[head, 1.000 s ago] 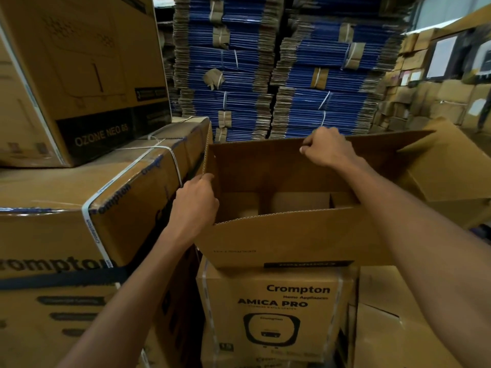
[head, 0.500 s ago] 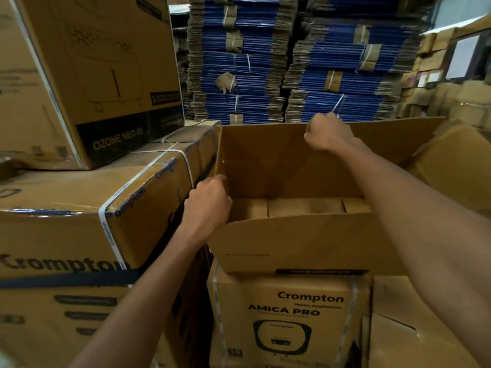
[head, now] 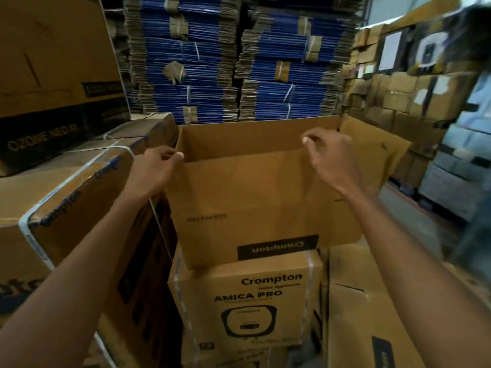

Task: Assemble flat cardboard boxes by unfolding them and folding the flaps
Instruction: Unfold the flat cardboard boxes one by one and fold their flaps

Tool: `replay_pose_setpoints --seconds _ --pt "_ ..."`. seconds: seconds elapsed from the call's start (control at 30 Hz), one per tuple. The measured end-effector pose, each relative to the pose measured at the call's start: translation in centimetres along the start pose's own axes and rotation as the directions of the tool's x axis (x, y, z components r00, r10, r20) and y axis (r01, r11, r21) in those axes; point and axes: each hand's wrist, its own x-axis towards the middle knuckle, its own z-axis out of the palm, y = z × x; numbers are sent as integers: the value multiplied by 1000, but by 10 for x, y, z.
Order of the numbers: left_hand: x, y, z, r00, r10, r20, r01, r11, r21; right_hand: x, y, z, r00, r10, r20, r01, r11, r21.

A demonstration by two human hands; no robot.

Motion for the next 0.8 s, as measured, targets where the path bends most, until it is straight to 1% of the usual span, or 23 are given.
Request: replay_pose_setpoints --seconds 0.07,0.13,0.2,0.23,0.27,0.33,0.37,0.4,0.43,0.5,0.57,0.63,0.73,0.8 --pt "-9 -18 11 995 -24 -100 -1 968 -249 -24 16 -5 992 14 -127 -7 998 57" --pt "-23 -39 30 974 -120 -191 8 864 -503 -49 33 -4 973 116 -198 -91 987 133" --pt "-37 -55 54 964 -208 -166 47 748 -662 -69 51 5 929 326 -175 -291 936 199" --pt "-46 -61 66 963 -238 -130 80 707 -703 -78 64 12 879 453 -147 -416 881 226" --pt "-54 -68 77 963 -256 -83 118 679 -724 -86 78 19 805 579 -128 -535 803 263" --pt "-69 -85 99 958 -285 29 218 658 -720 -100 106 29 629 770 -102 -709 623 330" --pt "-75 -95 108 948 -307 81 275 666 -694 -105 120 32 561 823 -87 -760 555 338" --pt "-80 -104 117 935 -332 127 330 679 -656 -111 133 35 512 857 -59 -797 499 340" --pt "-84 -113 125 921 -351 167 375 691 -618 -115 145 37 477 879 -21 -824 455 336" --pt "-89 -125 139 897 -388 211 436 709 -554 -122 172 41 427 902 61 -865 389 317" --pt "-91 -133 150 869 -424 254 494 722 -484 -126 197 44 399 896 197 -895 334 297" --pt "-92 -138 155 835 -455 310 550 719 -424 -128 217 47 394 865 310 -901 298 314" --pt "-89 -149 158 787 -500 361 615 685 -391 -130 220 45 434 825 361 -890 330 315" --pt "-88 -154 158 774 -508 378 630 674 -385 -130 214 42 461 808 367 -879 359 313"
